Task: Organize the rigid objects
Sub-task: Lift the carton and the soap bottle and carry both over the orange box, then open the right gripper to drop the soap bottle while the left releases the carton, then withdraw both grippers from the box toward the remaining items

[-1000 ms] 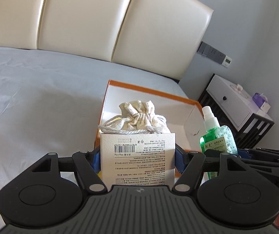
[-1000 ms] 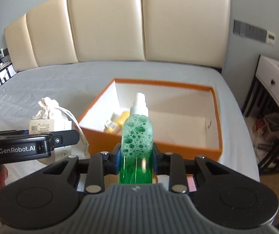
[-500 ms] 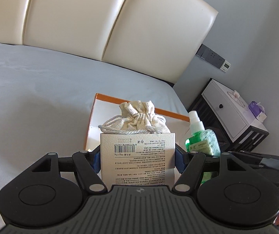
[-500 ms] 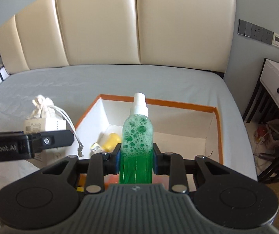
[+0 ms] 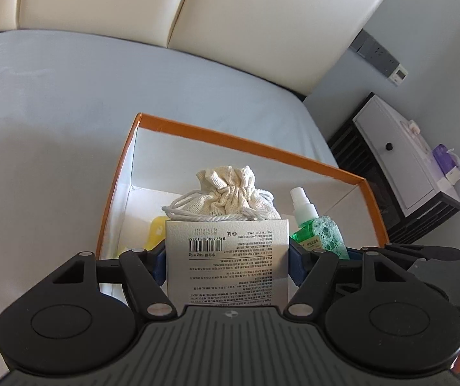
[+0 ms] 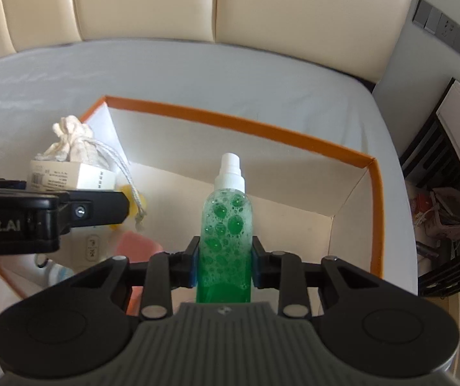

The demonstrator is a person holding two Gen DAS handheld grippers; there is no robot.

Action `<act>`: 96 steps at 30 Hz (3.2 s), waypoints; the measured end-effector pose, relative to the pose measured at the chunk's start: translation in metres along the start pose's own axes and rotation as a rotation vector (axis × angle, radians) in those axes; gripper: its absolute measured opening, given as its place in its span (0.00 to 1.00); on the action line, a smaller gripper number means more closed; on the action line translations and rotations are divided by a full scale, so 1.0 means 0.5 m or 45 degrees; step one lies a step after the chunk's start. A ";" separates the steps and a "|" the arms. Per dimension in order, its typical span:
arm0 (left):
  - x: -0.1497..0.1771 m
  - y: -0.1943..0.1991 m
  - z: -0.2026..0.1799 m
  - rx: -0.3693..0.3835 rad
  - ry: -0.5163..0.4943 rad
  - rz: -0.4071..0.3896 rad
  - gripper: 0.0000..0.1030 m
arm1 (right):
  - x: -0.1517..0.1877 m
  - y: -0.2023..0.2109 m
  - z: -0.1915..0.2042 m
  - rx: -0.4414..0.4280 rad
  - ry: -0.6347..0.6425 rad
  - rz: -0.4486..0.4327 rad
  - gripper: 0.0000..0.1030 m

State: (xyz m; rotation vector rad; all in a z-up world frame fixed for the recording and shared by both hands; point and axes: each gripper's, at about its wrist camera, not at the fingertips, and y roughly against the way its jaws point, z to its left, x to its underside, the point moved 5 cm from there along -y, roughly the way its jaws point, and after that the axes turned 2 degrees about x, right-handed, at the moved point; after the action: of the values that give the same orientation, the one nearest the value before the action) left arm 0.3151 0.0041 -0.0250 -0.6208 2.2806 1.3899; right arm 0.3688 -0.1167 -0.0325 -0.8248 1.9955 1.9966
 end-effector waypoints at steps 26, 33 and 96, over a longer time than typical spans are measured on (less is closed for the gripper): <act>-0.030 -0.059 -0.032 -0.050 -0.083 0.059 0.76 | -0.019 -0.014 -0.016 0.107 0.085 0.017 0.33; -0.015 -0.087 -0.053 -0.063 -0.114 0.096 0.77 | 0.009 0.047 -0.036 0.147 0.089 -0.056 0.39; 0.284 0.226 -0.080 -0.087 -0.084 -0.268 0.79 | 0.378 0.234 -0.008 0.010 -0.277 -0.219 0.55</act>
State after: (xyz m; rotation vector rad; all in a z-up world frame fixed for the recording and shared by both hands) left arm 0.1309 -0.0090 -0.0038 -0.7994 2.0575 1.3693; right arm 0.1539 -0.1742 -0.0288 -0.7165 1.7499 1.8916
